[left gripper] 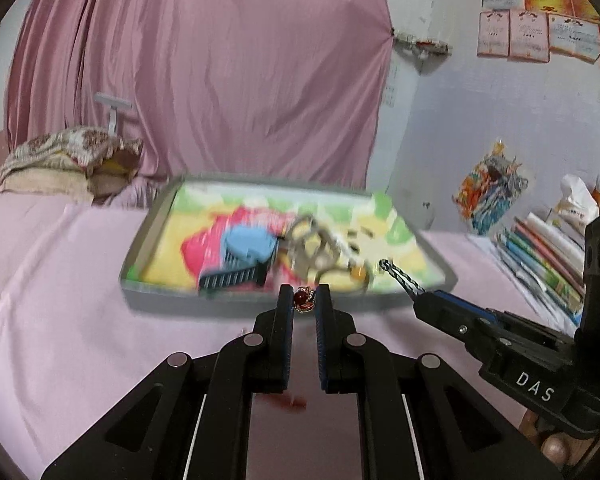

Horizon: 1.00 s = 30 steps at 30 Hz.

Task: Organize jewelry
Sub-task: 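Carry both items over the gray tray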

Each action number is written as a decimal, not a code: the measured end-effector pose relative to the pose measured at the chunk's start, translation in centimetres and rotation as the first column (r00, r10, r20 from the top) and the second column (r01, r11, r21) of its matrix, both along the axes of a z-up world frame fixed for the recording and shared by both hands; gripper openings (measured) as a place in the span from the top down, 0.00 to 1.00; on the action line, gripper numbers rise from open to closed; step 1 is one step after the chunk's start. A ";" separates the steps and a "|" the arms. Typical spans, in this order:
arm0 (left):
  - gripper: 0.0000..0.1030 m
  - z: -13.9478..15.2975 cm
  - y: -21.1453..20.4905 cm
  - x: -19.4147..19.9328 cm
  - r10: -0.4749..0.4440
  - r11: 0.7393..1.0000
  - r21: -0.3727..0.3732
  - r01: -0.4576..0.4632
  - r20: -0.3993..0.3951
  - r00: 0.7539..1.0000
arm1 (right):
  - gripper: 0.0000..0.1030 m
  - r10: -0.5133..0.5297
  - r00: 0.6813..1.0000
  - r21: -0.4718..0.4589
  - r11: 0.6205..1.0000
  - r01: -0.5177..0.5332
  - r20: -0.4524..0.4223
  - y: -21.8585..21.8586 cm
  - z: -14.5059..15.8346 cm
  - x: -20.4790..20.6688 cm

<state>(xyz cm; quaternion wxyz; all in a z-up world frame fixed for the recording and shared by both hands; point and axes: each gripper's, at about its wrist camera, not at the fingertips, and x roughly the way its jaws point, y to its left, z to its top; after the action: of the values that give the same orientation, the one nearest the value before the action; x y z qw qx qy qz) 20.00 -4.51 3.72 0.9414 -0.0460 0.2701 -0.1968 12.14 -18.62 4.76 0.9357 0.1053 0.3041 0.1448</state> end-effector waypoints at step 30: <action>0.92 -1.6 -6.6 19.0 0.006 0.999 0.048 0.007 -0.271 0.963 | 0.86 -0.122 0.983 -0.079 0.991 0.111 -0.141 -4.6 -2.0 14.8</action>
<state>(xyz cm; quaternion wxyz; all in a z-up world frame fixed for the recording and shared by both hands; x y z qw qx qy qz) 39.00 -11.11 2.15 0.8965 -0.0496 0.4009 -0.1822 26.91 -23.18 2.73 0.9210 0.1001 0.3697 0.0709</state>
